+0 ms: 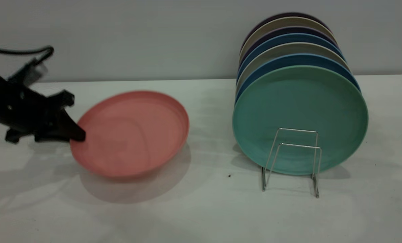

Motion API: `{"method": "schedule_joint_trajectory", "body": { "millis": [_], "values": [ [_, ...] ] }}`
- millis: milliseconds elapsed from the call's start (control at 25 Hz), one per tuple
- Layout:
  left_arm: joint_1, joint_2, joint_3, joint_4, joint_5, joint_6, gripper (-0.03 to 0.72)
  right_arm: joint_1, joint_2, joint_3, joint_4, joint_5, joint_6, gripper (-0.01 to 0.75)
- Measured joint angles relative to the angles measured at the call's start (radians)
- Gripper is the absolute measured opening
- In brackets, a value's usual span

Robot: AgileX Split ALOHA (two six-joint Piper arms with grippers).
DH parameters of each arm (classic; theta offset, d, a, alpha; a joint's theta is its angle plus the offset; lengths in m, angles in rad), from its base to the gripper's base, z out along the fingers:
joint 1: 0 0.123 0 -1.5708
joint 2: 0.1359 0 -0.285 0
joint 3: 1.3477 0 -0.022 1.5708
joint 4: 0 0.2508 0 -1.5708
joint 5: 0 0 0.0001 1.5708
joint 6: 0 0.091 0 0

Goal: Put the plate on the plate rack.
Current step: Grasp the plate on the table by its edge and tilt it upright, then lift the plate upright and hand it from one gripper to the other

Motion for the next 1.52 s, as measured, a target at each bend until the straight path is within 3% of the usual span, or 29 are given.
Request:
{"method": "schedule_joint_trajectory", "body": {
  "millis": [360,640,1040,1320,1520],
  "values": [
    [0.000,-0.159,0.089,-0.070,0.050,0.088,0.016,0.000,-0.228,0.066,-0.118,-0.011,0.134,0.284],
    [-0.052,-0.249,0.183,-0.239,0.086,0.196,0.016,0.013,-0.396,0.268,0.037,0.031,0.099,0.283],
    [-0.298,-0.271,0.272,-0.332,0.052,0.278,0.016,0.308,-0.550,0.478,0.174,0.008,-0.013,0.283],
    [-0.422,-0.272,0.294,-0.427,0.040,0.341,0.014,0.524,-0.550,0.500,0.290,-0.044,-0.101,0.283],
    [-0.476,-0.272,0.295,-0.435,0.040,0.347,0.014,0.585,-0.550,0.500,0.300,-0.103,-0.121,0.308]
  ]
}}
